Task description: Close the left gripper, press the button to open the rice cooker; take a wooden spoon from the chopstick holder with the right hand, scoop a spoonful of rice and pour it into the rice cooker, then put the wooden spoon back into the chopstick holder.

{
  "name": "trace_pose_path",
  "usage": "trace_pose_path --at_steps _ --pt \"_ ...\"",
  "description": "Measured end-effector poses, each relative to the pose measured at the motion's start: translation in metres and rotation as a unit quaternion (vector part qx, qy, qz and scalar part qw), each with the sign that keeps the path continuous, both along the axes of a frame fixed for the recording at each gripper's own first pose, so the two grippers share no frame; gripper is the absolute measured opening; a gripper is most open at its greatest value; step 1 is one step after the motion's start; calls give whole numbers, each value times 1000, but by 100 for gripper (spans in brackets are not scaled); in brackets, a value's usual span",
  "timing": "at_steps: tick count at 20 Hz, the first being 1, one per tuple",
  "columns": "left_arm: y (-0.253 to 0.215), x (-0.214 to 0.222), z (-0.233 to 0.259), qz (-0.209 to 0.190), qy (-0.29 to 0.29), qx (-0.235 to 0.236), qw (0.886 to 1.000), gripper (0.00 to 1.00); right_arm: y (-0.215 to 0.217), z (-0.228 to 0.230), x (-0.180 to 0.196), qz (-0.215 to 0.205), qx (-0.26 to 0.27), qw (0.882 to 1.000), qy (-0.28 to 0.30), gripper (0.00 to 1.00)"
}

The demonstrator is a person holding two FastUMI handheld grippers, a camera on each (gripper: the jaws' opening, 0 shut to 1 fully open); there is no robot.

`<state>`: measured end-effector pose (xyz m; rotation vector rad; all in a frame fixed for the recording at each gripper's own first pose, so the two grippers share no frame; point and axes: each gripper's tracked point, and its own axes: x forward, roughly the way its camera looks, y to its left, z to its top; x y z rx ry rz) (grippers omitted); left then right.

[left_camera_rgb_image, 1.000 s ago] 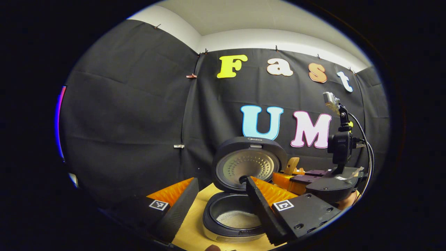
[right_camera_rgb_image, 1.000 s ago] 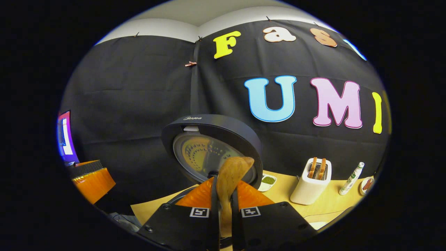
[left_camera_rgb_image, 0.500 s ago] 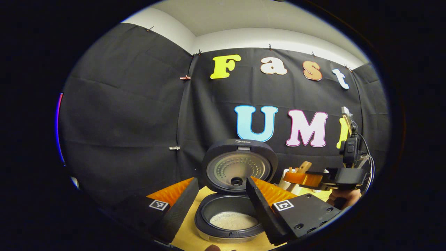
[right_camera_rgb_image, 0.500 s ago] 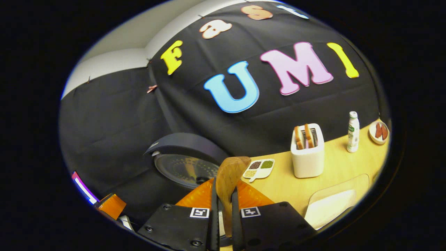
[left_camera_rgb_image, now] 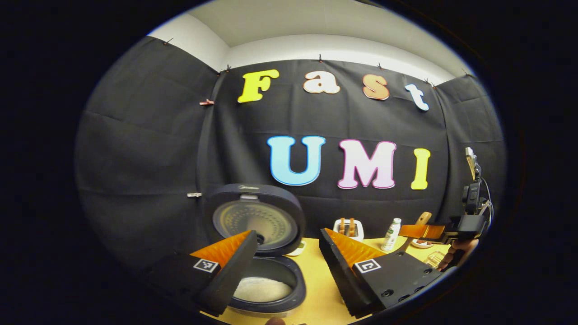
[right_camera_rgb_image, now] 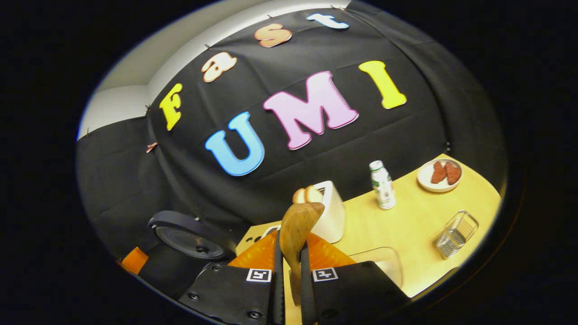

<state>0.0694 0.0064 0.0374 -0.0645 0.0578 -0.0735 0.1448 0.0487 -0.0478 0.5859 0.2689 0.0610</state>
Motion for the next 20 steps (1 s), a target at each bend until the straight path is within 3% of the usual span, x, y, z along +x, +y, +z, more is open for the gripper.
trace_pose_path --at_steps 5,10,16,20 --pt "-66 4 5 -41 -3 0 999 94 -119 -11 -15 -84 0 996 12 18" --pt "-117 6 7 -66 -4 5 998 94 -203 -24 -30 -133 -19 991 17 18" --pt "-154 0 8 -72 -4 6 997 94 -262 -43 -32 -151 -71 986 25 18" --pt "-161 -9 5 -65 1 12 998 93 -272 -67 -23 -139 -95 985 42 18"
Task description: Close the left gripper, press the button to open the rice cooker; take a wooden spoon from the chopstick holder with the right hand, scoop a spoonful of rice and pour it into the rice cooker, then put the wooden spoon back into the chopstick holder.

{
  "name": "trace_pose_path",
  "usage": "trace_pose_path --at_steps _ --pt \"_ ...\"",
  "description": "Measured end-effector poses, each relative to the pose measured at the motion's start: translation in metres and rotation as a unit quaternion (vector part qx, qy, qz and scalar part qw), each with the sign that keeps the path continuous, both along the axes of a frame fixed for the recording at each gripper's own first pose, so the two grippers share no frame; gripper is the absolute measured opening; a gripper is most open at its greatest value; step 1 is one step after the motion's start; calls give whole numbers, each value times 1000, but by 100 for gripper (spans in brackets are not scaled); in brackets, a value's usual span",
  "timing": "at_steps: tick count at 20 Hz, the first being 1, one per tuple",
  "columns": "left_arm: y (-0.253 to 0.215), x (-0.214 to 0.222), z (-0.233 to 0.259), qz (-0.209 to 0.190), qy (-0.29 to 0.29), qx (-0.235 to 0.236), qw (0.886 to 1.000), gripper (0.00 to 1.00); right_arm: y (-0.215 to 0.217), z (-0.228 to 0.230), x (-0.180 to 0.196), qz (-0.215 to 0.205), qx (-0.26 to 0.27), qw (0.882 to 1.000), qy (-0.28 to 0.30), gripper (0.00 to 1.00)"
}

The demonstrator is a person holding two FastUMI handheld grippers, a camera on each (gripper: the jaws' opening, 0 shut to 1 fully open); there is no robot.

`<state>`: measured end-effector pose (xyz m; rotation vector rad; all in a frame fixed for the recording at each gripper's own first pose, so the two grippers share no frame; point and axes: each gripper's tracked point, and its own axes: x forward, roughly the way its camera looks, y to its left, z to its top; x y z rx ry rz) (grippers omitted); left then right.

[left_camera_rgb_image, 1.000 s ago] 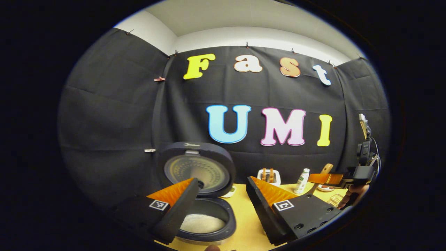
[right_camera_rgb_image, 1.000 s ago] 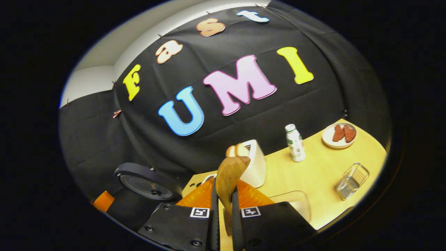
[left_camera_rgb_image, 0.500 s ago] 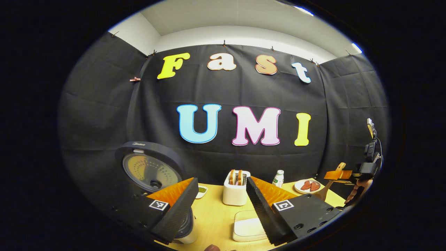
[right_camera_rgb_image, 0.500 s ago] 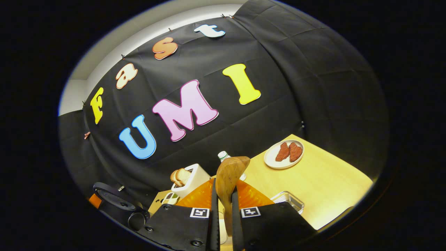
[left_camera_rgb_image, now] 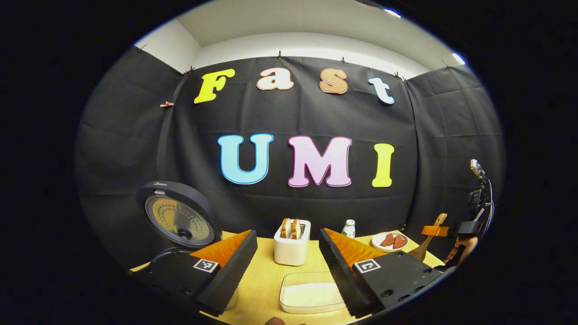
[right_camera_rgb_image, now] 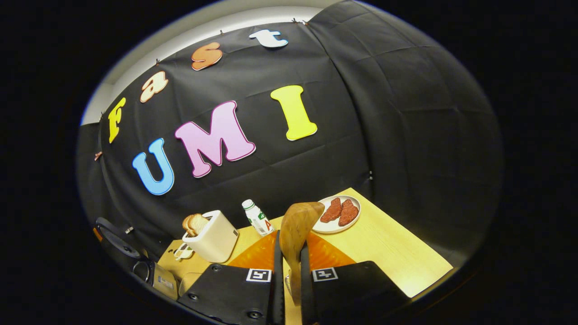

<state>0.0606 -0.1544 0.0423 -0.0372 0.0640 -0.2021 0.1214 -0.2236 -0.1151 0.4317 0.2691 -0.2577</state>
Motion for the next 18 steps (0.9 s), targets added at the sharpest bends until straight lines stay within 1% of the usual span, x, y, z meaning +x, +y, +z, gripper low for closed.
trace_pose_path --at_steps 5,6,7,12,13,14,15,16,18 --pt "6 -10 0 18 7 -1 1000 94 6 -25 6 30 -33 999 25 18" --pt "6 -11 -1 19 8 1 1000 93 10 -31 5 38 -41 998 33 14" --pt "6 -11 -2 21 9 2 1000 93 14 -36 2 44 -49 997 42 18" --pt "8 -13 6 22 2 -4 1000 94 34 -60 -14 87 -94 988 88 18" --pt "8 -14 6 21 2 -4 1000 93 39 -60 -16 96 -101 986 92 20" --pt "9 -13 5 20 2 -5 1000 94 41 -55 -18 100 -104 985 92 19" --pt "9 -13 7 19 1 -8 1000 94 41 -51 -19 98 -110 985 91 25" --pt "9 -13 8 18 0 -9 1000 94 40 -49 -19 95 -115 985 89 43" --pt "12 -13 10 18 -5 -8 1000 94 38 -43 -21 86 -120 985 89 48"
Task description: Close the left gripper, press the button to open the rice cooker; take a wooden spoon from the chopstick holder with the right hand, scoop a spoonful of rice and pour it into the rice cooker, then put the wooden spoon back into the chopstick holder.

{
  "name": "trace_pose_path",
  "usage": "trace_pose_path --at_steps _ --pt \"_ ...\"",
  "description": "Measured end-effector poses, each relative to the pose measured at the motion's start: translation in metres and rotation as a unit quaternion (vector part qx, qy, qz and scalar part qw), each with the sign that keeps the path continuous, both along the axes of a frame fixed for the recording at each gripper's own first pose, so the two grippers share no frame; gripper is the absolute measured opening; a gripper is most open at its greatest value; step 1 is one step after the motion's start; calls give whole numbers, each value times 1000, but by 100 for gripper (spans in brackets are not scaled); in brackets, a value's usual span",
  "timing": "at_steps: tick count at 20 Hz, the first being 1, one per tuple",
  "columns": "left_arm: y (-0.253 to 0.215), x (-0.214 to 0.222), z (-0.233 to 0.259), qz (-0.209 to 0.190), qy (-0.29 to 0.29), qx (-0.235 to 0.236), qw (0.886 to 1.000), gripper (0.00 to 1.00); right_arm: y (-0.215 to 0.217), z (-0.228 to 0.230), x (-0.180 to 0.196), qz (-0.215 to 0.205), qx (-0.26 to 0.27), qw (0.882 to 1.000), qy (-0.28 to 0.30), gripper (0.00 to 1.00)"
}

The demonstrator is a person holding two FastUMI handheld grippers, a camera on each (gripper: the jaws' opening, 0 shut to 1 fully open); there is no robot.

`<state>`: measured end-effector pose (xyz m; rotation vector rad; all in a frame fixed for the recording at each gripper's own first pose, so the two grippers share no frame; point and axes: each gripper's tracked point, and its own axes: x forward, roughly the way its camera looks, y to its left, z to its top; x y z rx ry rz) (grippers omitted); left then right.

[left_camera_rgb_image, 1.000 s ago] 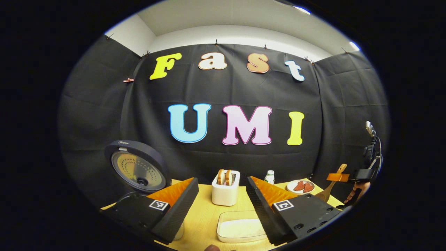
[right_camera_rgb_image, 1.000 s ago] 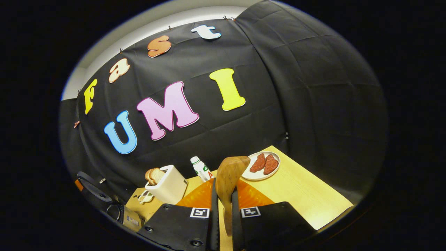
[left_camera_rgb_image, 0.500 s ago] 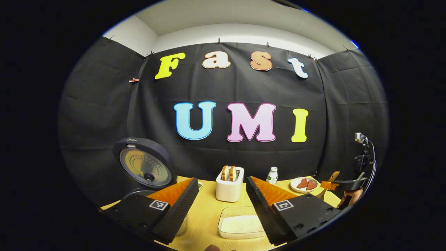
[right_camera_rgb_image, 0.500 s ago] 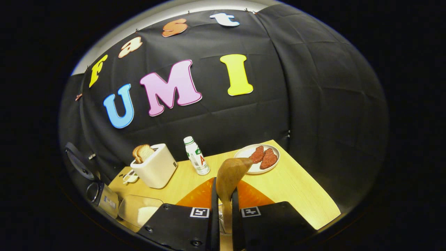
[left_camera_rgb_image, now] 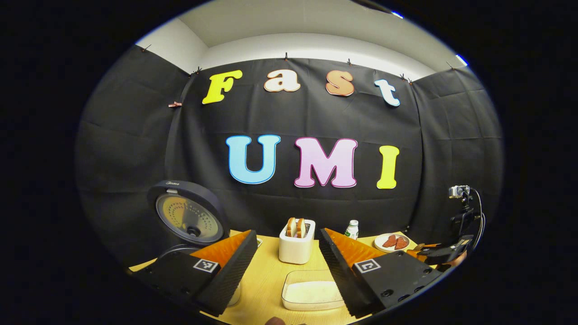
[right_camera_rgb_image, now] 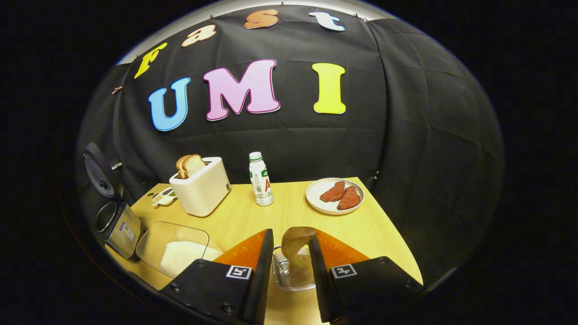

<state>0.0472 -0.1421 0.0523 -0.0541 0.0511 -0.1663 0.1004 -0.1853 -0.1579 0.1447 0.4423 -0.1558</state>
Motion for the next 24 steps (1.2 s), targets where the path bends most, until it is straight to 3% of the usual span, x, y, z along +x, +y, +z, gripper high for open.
trace_pose_path --at_steps 5,9,20,22,24 --pt "19 4 5 11 -8 2 1000 93 -11 24 -14 -38 -6 999 -21 65" --pt "53 17 12 31 -16 1 999 94 -7 57 -28 -62 4 997 -54 68" --pt "169 102 52 61 -57 14 996 94 102 87 -36 -30 27 996 -81 70" --pt "187 121 51 67 -51 20 996 89 126 93 -35 -17 25 996 -86 70" --pt "200 140 52 69 -44 18 996 94 146 96 -34 -7 20 996 -88 71"
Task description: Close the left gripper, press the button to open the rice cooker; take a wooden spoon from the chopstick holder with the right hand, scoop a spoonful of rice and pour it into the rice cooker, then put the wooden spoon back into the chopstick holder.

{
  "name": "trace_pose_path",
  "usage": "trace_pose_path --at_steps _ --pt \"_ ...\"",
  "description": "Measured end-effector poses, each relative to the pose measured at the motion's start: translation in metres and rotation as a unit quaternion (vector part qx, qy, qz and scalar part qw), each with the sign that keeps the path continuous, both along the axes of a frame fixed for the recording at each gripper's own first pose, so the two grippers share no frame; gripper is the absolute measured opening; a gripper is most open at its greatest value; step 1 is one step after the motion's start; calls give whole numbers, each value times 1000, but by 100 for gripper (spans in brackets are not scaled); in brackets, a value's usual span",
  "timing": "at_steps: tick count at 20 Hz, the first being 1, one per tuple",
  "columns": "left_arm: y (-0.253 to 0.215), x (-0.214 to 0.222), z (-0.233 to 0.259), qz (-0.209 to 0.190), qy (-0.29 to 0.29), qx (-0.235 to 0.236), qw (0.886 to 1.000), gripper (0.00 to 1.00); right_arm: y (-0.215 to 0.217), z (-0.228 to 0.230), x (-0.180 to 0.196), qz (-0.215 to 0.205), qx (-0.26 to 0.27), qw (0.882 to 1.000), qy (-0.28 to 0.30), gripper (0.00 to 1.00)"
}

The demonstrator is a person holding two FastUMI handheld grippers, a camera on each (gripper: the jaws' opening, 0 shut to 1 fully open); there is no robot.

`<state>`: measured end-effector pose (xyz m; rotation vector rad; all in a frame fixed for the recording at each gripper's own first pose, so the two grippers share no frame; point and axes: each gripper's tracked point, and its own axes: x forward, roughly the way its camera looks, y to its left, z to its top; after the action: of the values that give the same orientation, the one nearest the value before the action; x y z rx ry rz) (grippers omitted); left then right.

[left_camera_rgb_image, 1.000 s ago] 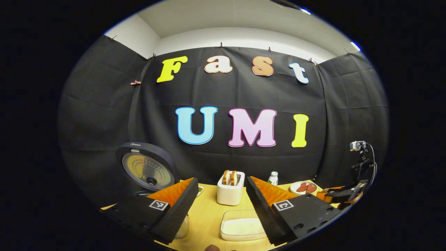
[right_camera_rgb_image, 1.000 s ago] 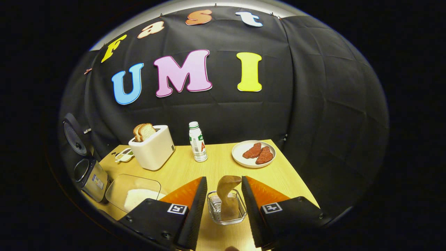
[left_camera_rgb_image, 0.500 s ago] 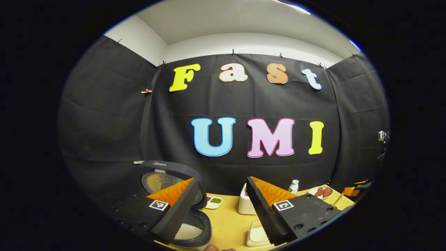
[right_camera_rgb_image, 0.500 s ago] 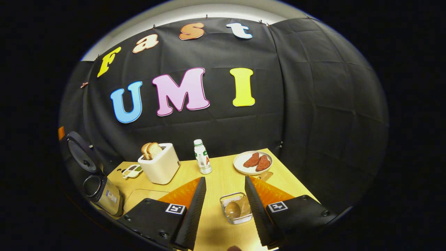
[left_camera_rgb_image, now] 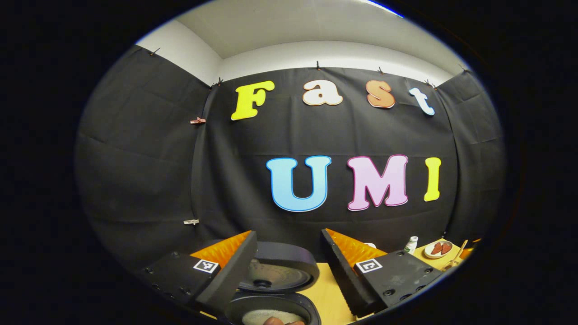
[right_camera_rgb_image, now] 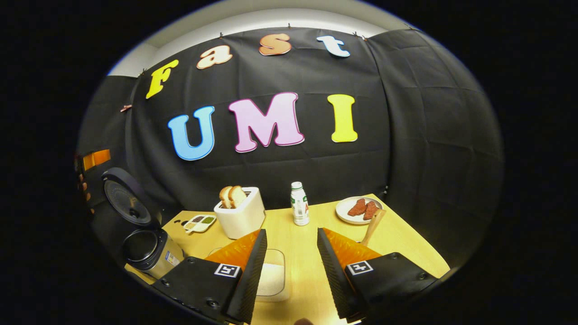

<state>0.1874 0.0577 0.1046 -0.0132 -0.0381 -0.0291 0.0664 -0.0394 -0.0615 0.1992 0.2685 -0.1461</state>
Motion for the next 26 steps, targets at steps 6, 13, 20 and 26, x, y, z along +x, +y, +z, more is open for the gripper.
trace_pose_path --at_steps 6,13,20,26 --pt "26 44 -9 8 24 16 1000 94 44 5 12 27 -12 1000 -3 70" --pt "36 55 -34 17 67 27 997 98 65 11 13 44 -17 999 -8 70" --pt "33 16 -48 23 75 20 997 99 77 15 9 66 -12 998 -11 70" --pt "28 -39 -81 30 90 20 995 99 93 17 1 99 -14 995 -16 70"
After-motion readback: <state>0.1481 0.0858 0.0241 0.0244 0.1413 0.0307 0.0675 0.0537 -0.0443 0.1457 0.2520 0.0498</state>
